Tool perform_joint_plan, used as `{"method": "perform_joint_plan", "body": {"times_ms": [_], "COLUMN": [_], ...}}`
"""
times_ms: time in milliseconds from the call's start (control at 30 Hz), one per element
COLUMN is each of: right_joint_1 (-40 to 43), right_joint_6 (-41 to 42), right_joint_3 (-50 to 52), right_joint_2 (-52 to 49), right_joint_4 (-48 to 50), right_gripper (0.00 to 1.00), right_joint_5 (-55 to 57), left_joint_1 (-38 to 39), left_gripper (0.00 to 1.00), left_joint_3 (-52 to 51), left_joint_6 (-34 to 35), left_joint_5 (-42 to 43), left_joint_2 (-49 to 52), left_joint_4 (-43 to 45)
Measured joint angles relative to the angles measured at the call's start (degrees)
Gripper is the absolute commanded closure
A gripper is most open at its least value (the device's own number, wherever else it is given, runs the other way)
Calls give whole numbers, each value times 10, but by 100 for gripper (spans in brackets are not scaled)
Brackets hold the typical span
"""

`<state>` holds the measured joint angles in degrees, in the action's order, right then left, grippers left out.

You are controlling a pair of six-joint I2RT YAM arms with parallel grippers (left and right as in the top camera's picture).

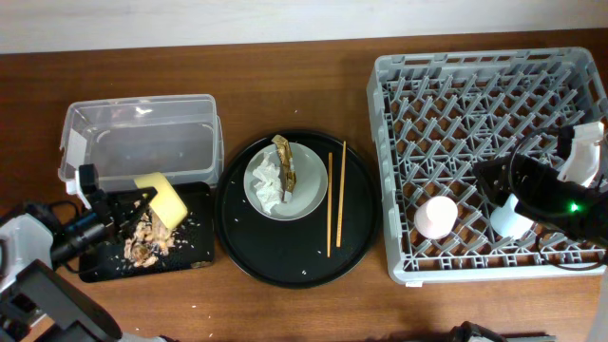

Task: Sort waste into correct bins and load items into the dishwasher rack
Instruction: 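Tip the yellow bowl to dump peanut shells onto the black tray, then set the empty yellow bowl back on the round tray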

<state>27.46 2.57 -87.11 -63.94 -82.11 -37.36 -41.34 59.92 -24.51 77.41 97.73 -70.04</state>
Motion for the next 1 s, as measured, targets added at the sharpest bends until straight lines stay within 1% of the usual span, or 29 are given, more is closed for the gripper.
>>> {"method": "perform_joint_plan", "body": {"times_ms": [67,100,133,167,233,300,333,367,433,467,500,533,600,633,700,800,833,900,933,967,1000], "right_joint_1": [0,0,0,0,0,0,0,0,0,0,0,0,0,0,0,0,0,0,0,0,0], "right_joint_6": [0,0,0,0,0,0,0,0,0,0,0,0,0,0,0,0,0,0,0,0,0], "right_joint_3": [0,0,0,0,0,0,0,0,0,0,0,0,0,0,0,0,0,0,0,0,0], "right_joint_2": [0,0,0,0,0,0,0,0,0,0,0,0,0,0,0,0,0,0,0,0,0], "right_joint_4": [-2,-2,-2,-2,-2,-2,-2,-2,-2,-1,-3,-3,-4,-5,-7,-6,-6,-6,-6,-6,-5], "right_gripper": [5,5,5,5,5,5,5,5,5,4,4,4,4,4,4,4,4,4,4,4,4], "right_joint_5": [0,0,0,0,0,0,0,0,0,0,0,0,0,0,0,0,0,0,0,0,0], "left_joint_1": [0,0,0,0,0,3,7,9,10,11,12,15,24,29,43,86,123,171,215,276,309], "left_gripper": [100,100,100,100,100,100,100,100,100,100,100,100,100,100,100,100,100,100,100,100,100], "left_joint_3": [-5,-5,-7,-13,-13,-16,-17,-17,-17,-17,-17,-17,-17,-17,-17,-17,-17,-17,-17,-17,-17], "left_joint_6": [-33,-39,-55,-77,-98,-115,-120,-143,-161,-158,-159,-176,-195,-207,-253,-297,-304,-311,-312,-304,-282], "left_joint_5": [24,31,42,43,44,43,43,42,42,43,47,52,59,62,61,42,24,9,5,1,-3], "left_joint_2": [6,9,13,13,18,21,24,25,25,26,27,28,28,28,28,28,26,23,21,19,18], "left_joint_4": [-6,-14,-47,-50,-75,-76,-100,-115,-115,-110,-127,-152,-166,-196,-255,-265,-264,-263,-260,-244,-220]}}
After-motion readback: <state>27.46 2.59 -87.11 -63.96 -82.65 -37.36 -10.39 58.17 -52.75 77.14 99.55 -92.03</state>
